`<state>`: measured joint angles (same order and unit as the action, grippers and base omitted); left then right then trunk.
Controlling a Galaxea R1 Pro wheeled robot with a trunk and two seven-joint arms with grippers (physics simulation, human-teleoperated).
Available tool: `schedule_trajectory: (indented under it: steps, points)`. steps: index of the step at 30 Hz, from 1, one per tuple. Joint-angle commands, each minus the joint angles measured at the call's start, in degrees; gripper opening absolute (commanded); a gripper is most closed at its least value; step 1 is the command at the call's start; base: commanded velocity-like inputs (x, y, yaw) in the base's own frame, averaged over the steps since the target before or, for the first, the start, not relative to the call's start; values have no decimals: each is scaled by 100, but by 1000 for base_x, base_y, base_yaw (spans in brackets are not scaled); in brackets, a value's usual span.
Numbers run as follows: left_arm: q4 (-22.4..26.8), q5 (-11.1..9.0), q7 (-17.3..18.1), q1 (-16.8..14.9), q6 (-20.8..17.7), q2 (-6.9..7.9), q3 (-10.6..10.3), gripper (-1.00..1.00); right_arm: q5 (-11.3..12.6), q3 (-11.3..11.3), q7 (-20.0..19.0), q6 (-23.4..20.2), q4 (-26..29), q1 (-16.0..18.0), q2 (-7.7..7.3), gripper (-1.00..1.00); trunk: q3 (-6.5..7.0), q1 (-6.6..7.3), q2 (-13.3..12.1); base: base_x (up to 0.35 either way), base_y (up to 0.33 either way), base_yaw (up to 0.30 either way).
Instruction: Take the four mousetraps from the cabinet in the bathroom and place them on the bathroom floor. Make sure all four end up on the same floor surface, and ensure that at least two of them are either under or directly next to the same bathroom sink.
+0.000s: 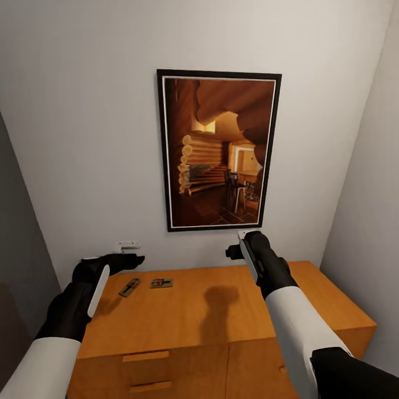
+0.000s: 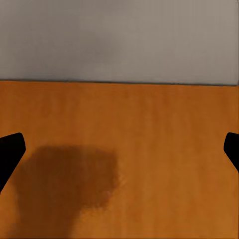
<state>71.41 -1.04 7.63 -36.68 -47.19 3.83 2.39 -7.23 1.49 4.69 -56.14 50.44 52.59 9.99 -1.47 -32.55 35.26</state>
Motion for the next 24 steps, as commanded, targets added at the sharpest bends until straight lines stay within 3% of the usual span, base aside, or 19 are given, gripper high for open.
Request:
schedule_trajectory:
  steps: [1, 8, 17, 24]
  points:
    - [10, -3, 13, -6, -34, -37, 3, 100, -26, 8, -2, -28, 3, 6, 1, 100, -12, -4, 10, 134, 0, 0]
    - [42, 58, -19, -6, -50, -297, -28, 100, -23, 2, -11, -32, 61, 6, 1, 100, -12, -4, 10, 57, 0, 0]
    - [38, 143, -33, -6, -157, -356, -39, 100, 32, 12, -57, -125, 20, 6, 1, 100, -12, -4, 10, 9, 0, 0]
    - [20, 161, -41, -6, -620, -353, -38, 100, 71, 35, -248, -284, -462, 6, 1, 100, -12, -4, 10, 1, 0, 0]
